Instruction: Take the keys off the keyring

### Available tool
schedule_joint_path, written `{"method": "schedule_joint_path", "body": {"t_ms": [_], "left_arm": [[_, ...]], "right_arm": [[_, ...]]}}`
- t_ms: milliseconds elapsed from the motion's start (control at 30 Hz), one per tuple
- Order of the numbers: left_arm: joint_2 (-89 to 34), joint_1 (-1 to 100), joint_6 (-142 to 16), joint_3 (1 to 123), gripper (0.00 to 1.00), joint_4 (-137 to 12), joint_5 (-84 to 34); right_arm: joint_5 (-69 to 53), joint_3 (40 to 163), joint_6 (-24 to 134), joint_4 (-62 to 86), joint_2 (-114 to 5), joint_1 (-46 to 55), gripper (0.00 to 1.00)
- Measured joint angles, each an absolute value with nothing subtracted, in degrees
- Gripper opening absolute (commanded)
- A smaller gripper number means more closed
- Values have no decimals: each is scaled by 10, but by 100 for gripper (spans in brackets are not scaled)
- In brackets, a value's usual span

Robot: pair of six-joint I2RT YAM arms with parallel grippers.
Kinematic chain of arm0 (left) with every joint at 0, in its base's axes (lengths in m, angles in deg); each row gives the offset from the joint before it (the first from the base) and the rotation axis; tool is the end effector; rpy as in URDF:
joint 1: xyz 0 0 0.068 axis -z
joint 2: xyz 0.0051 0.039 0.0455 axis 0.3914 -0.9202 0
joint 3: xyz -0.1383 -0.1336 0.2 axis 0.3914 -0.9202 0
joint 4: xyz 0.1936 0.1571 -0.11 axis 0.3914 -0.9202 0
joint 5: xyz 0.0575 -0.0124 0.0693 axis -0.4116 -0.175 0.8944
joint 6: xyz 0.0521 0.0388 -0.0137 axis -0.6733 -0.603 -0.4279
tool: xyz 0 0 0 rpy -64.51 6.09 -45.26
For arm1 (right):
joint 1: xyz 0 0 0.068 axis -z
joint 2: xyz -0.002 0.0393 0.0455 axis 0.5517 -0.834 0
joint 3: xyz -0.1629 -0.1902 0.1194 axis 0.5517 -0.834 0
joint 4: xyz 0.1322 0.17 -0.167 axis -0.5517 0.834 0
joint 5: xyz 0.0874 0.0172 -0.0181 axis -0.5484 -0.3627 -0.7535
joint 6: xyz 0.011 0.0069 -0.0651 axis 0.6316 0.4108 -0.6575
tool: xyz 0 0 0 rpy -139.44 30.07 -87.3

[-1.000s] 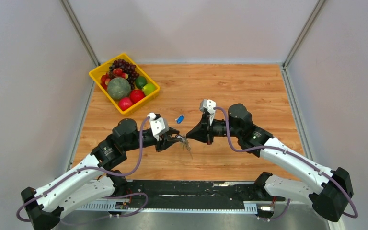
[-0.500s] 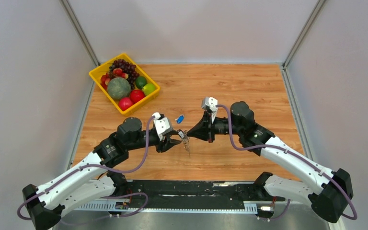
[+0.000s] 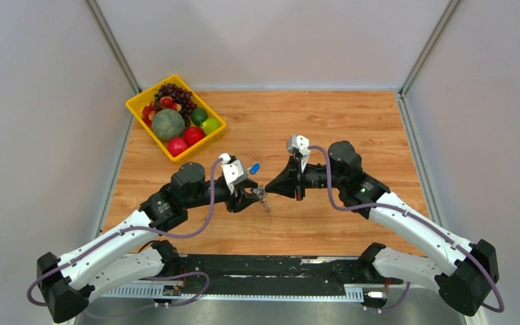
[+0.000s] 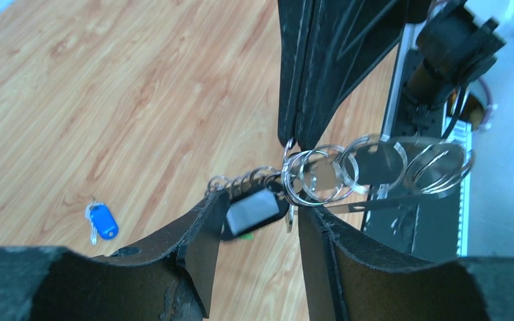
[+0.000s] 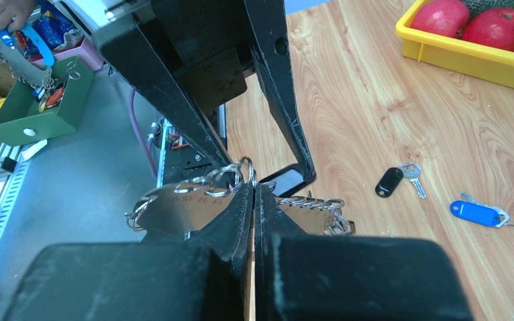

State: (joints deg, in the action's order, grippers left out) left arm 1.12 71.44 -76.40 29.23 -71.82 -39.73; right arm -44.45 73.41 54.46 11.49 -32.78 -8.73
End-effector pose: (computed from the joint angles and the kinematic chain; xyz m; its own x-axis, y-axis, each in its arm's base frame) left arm 0.1290 -0.1760 0.3046 -0.1473 0.2005 -0.9686 0.9419 0.3273 -0.0755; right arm 0.1643 0.1986 0.3272 -0.2631 -0.1301 -0.9560 -0.9633 0.0893 0.2530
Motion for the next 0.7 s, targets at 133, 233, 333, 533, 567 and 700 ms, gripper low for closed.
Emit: {"method": "schedule_joint_path", "body": {"t_ms": [133, 233, 333, 533, 567, 700], "left_arm": [[10, 714, -728, 292, 58, -678, -397], [2, 714, -696, 292, 60, -651, -398], [-14, 717, -665, 292, 61, -626, -399], [-25, 722, -642, 292, 63, -605, -398], [-23, 722, -642, 292, 63, -604, -397], [-4, 722, -654, 298, 62, -629, -391]], "right_arm": [[-446, 734, 548, 109, -328, -84, 0], [-445, 734, 551, 102, -328, -79, 0], [-445, 734, 553, 97, -328, -78, 0], [-451, 734, 559, 97, -334, -71, 0], [-452, 734, 560, 96, -335, -70, 0], [-462, 734, 568, 88, -335, -60, 0]]}}
